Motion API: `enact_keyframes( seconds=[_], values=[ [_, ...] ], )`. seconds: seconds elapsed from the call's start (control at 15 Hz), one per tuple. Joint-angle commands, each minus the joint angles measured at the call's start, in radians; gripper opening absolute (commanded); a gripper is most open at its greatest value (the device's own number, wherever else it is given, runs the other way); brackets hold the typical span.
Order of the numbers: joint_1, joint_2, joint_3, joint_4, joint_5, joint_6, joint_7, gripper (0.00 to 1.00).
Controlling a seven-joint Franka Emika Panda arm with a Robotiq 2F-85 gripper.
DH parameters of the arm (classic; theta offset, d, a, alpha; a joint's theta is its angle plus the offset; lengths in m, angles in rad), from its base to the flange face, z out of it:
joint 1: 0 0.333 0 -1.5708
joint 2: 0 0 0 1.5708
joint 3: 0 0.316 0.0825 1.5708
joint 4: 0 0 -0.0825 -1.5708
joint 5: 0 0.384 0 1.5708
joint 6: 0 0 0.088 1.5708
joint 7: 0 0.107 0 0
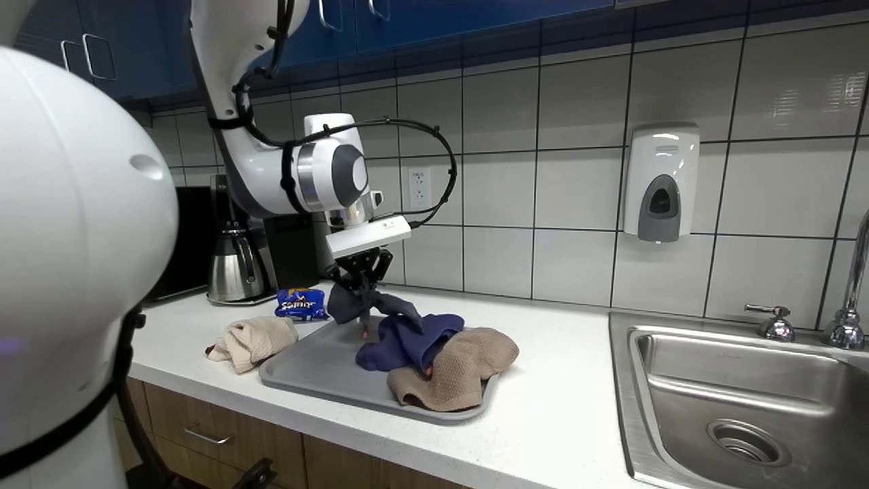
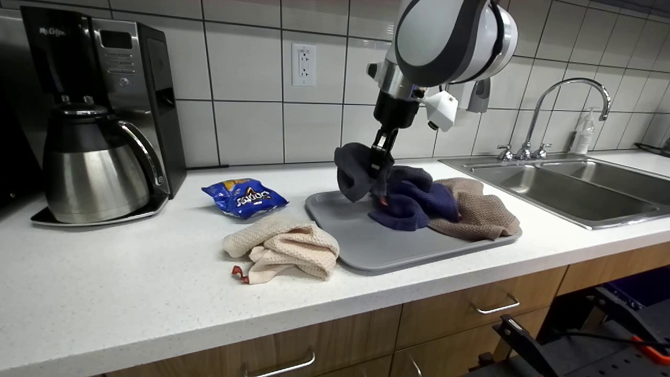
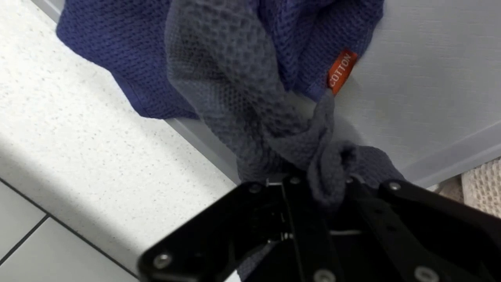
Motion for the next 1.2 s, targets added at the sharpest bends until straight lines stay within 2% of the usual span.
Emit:
enact_keyframes(
  seconds=[0.0, 0.67, 1.13],
  values=[
    [-0.008, 0.042, 0.004, 0.037, -0.048, -0.023, 0.024, 0.03],
    [-0.005, 0.144, -0.014, 0.113, -0.116, -0.023, 0.07, 0.03],
    [-0.011, 0.15, -0.01, 0.119, -0.127, -0.022, 0.079, 0.03]
  ],
)
